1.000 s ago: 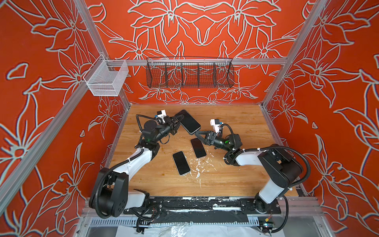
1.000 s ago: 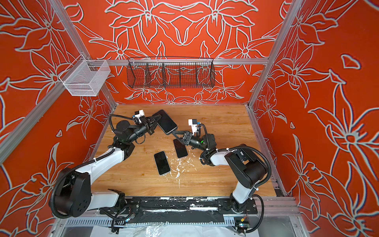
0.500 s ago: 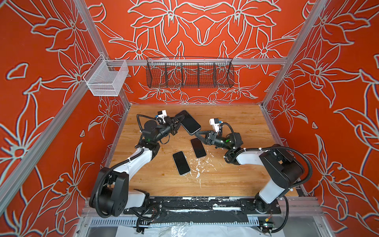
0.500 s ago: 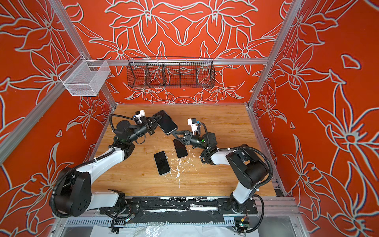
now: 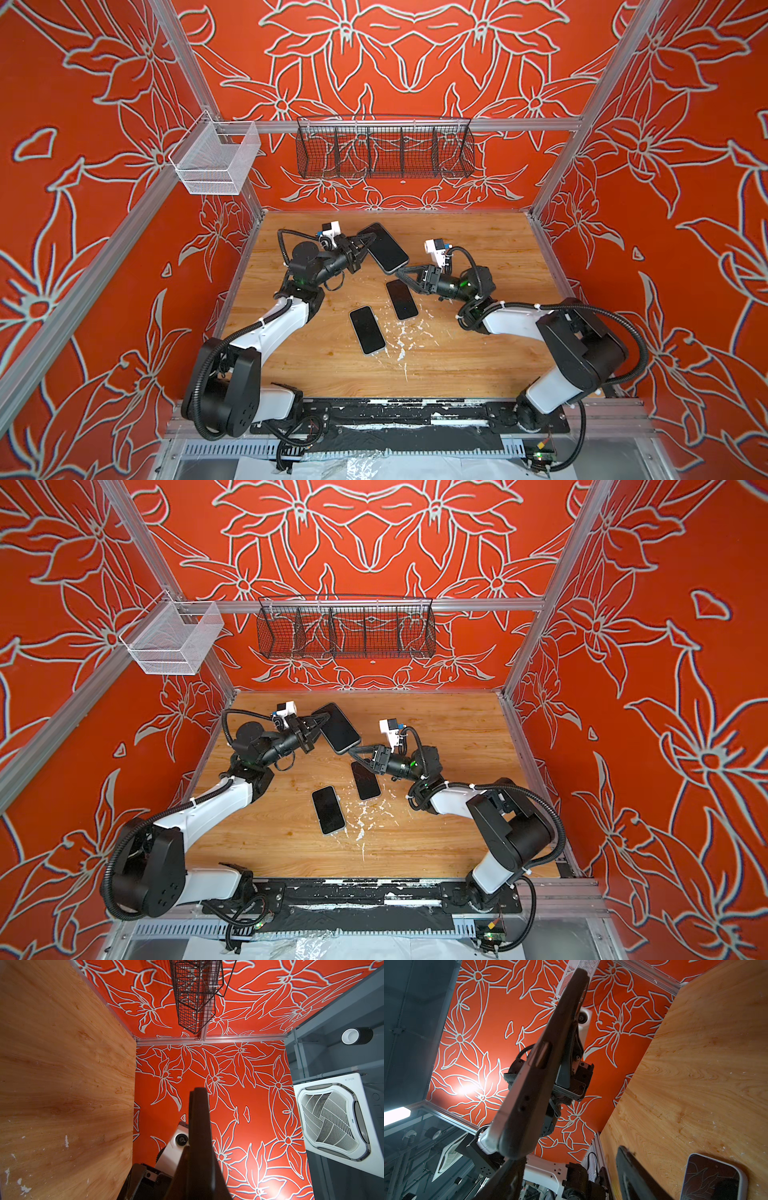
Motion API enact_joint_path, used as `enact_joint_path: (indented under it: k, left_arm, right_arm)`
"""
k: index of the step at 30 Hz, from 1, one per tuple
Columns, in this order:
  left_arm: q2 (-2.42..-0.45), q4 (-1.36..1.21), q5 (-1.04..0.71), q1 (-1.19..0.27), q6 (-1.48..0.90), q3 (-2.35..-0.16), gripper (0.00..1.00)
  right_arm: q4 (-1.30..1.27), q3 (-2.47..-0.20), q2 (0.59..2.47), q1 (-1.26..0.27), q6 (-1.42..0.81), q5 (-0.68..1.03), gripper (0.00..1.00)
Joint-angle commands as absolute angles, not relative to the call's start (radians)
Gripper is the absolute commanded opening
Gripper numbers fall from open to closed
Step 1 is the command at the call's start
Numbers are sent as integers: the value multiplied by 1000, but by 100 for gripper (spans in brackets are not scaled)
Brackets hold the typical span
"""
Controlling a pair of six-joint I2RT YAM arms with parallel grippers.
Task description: Take the phone out of the phone case
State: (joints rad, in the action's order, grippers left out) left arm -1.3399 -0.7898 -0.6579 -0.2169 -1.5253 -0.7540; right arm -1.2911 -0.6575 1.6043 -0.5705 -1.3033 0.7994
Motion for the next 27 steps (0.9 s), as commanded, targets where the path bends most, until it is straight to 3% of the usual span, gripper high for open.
enact_joint_path:
  k: [1, 27]
  left_arm:
    - [-1340, -833, -699, -238, -1529, -799, 0]
    - [-1365, -839, -698, -225, -1513, -801, 0]
  right_arm:
    - [-1281, -685, 1581, -572, -1286, 829, 70]
    - [-1066, -688, 1465, -561, -1157, 880, 70]
